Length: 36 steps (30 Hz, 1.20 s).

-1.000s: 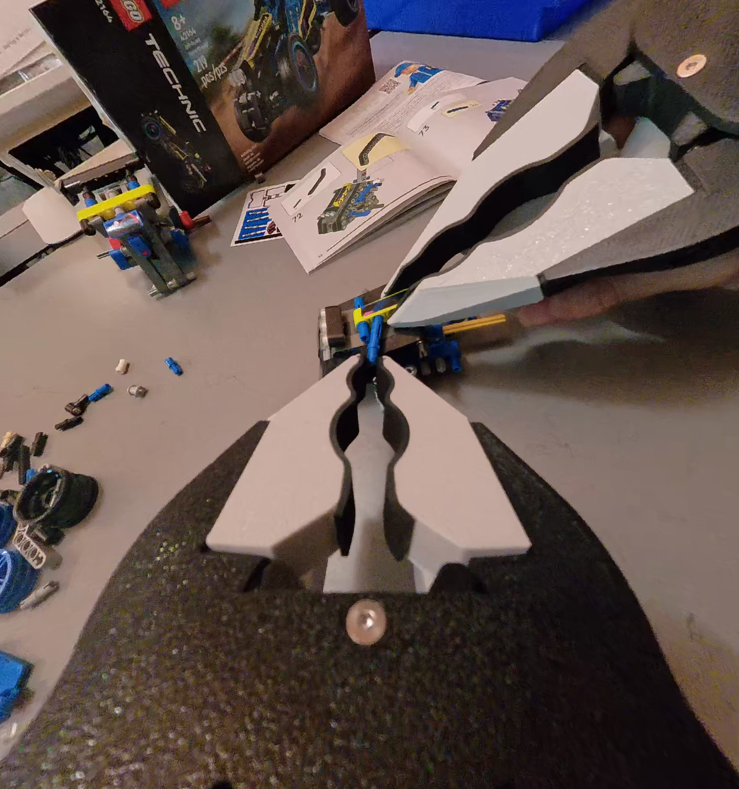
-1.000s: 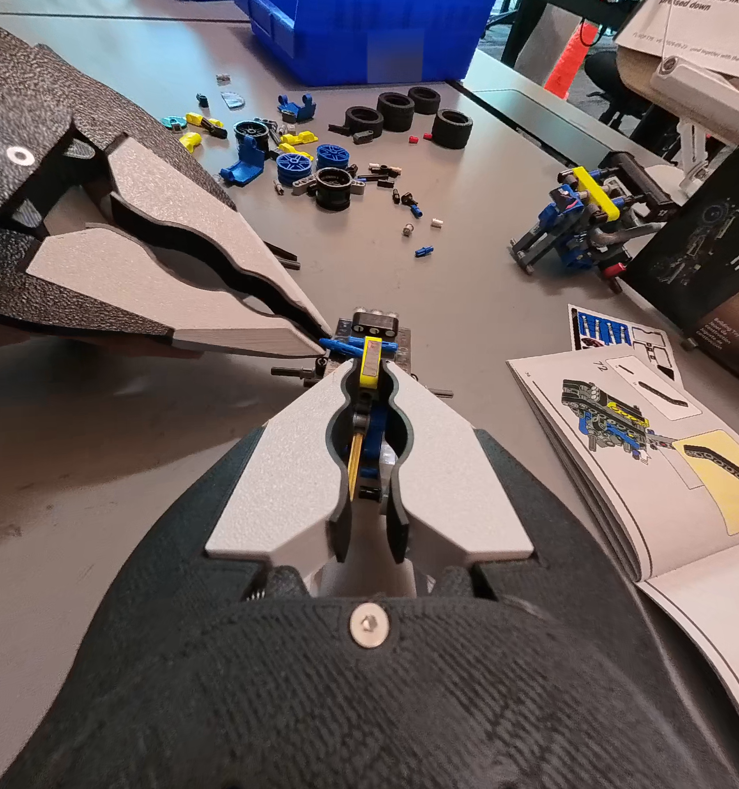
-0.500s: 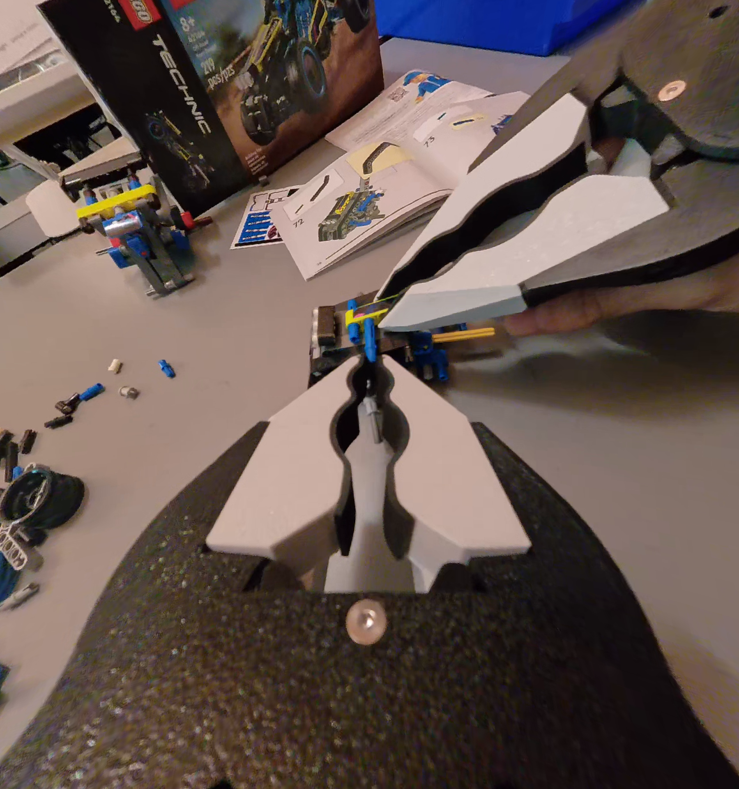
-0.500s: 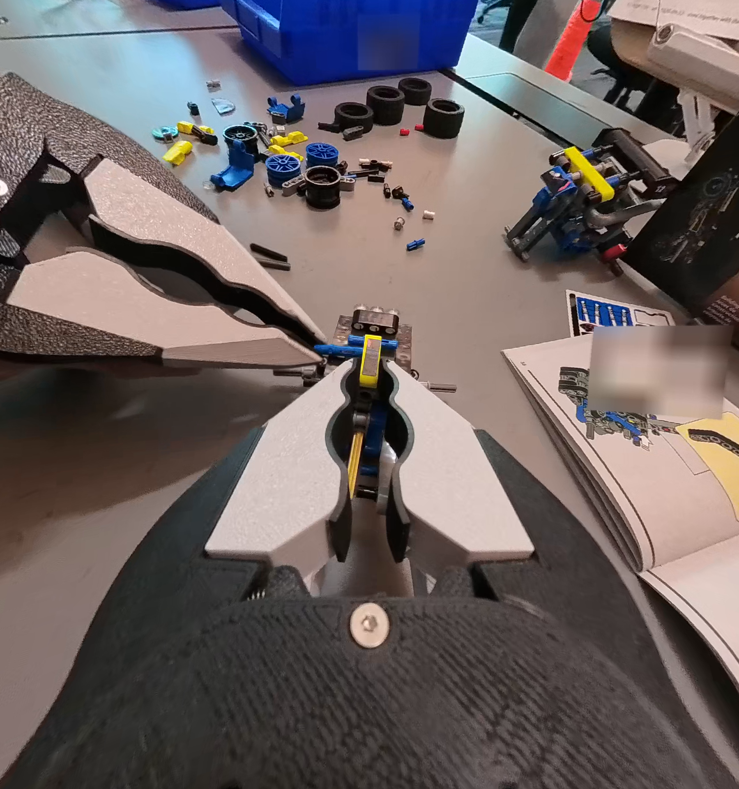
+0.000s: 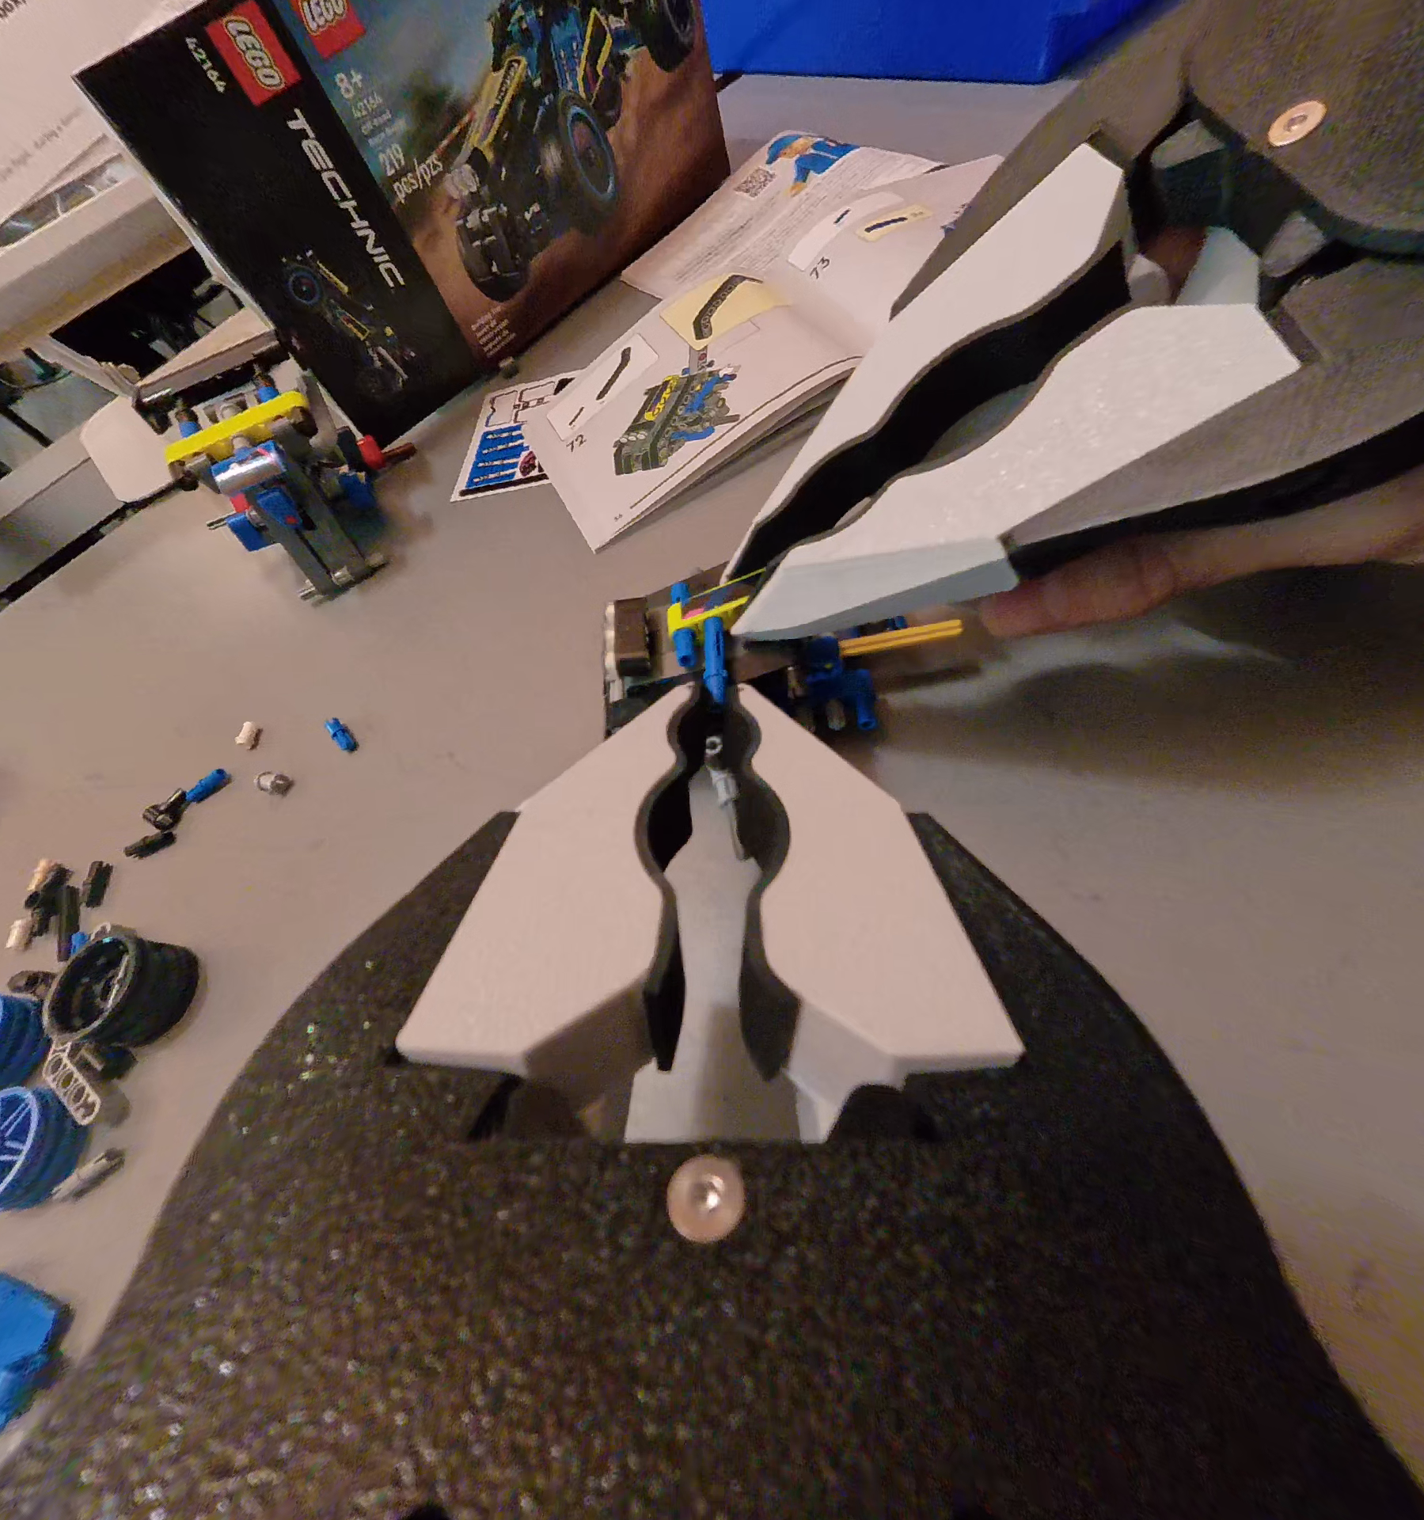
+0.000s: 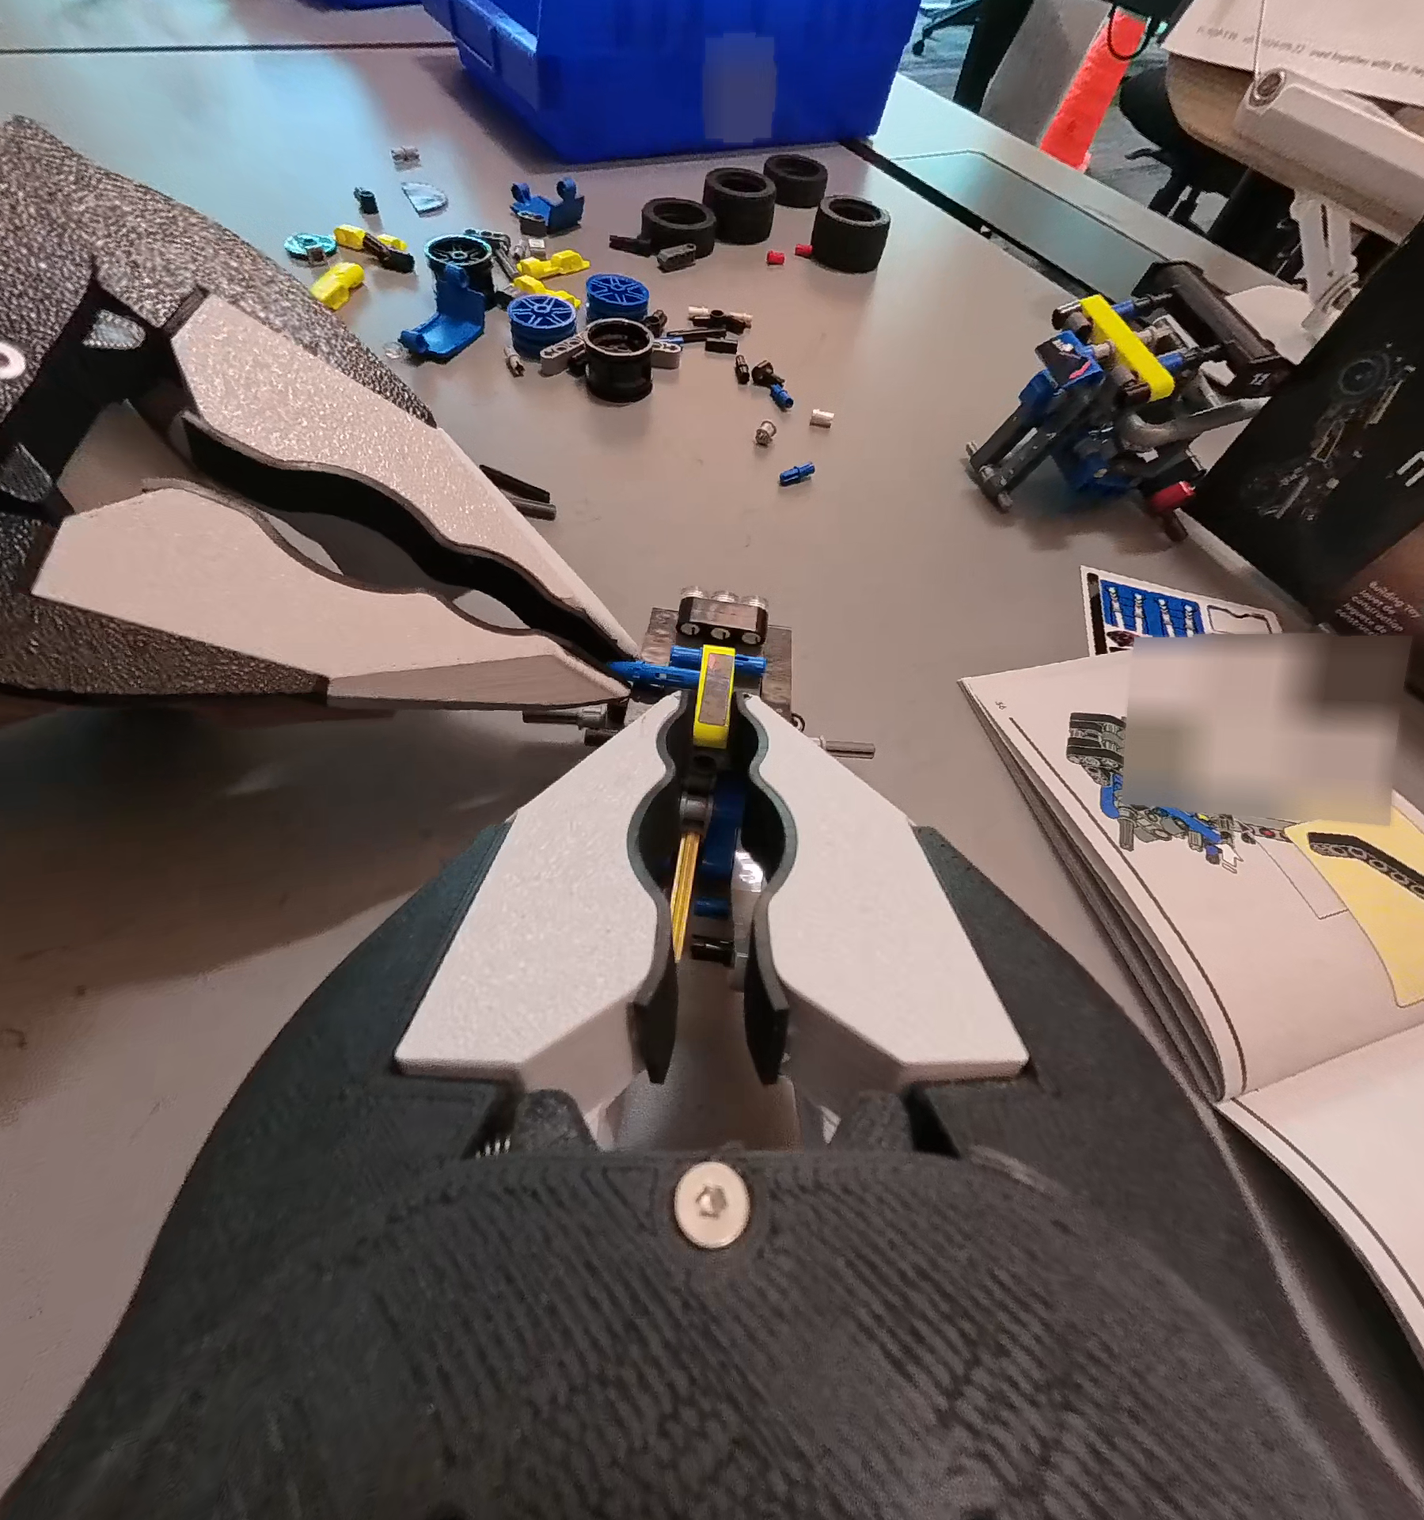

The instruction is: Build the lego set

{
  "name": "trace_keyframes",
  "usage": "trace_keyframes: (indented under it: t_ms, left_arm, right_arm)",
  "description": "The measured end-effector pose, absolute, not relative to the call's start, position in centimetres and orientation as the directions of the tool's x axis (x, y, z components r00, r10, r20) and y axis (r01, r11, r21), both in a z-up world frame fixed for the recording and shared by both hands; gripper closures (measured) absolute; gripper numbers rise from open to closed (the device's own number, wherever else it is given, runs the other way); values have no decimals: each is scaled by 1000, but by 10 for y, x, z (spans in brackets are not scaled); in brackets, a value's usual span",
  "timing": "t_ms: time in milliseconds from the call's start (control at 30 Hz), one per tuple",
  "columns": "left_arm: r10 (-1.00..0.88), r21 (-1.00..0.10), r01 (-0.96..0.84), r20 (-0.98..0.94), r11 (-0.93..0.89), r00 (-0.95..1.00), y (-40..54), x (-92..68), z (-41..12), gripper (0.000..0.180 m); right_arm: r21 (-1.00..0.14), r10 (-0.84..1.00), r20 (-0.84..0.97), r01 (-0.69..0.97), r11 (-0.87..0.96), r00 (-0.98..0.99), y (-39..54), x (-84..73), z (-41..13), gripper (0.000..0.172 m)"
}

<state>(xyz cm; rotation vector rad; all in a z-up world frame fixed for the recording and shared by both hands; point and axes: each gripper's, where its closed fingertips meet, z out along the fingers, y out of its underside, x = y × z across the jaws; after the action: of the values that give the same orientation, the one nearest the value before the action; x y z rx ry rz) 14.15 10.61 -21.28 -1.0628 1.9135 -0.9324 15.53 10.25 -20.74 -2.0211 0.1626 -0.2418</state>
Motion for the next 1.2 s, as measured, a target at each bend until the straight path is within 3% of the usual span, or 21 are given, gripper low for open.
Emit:
trace_keyframes:
  t_ms: [167,400,467,567,633,700,833,967,1133,1200]
  left_arm:
    - [-907,-844,-373,-272,386,-322,105,143,-212,180]
    - [-937,-884,-446,24,143,-348,102,144,-212,180]
    - [-929,-869,-417,-117,267,-351,104,145,-213,180]
    - [-842,-754,-387,-421,531,-337,110,146,-214,180]
    - [-801,-706,-382,-492,596,-340,110,147,-214,180]
    - [-834,-741,-392,-433,545,-342,110,146,-214,180]
    - [-923,-841,-453,-129,296,-363,109,145,-214,180]
    - [-841,-723,-439,-399,534,-366,110,146,-215,180]
    - [-859,-752,-435,-350,495,-373,109,146,-212,180]
    - [-895,-796,-449,-248,406,-371,106,145,-209,180]
  right_arm:
    - [-894,-232,115,-1,-449,966,102,157,-208,165]
    - [-897,-221,69,-37,-441,973,101,158,-208,165]
    - [-896,-220,70,-35,-443,973,101,158,-208,166]
    - [-896,-213,72,-30,-443,974,102,157,-208,165]
    - [-896,-216,79,-26,-444,973,101,158,-208,165]
    - [-896,-214,80,-24,-444,974,101,157,-208,166]
    - [-895,-206,87,-14,-446,975,102,156,-208,166]
    - [-893,-228,117,2,-450,967,102,158,-208,165]
    - [-891,-227,139,21,-454,964,102,158,-208,165]
    - [-893,-220,121,9,-450,968,102,158,-208,165]
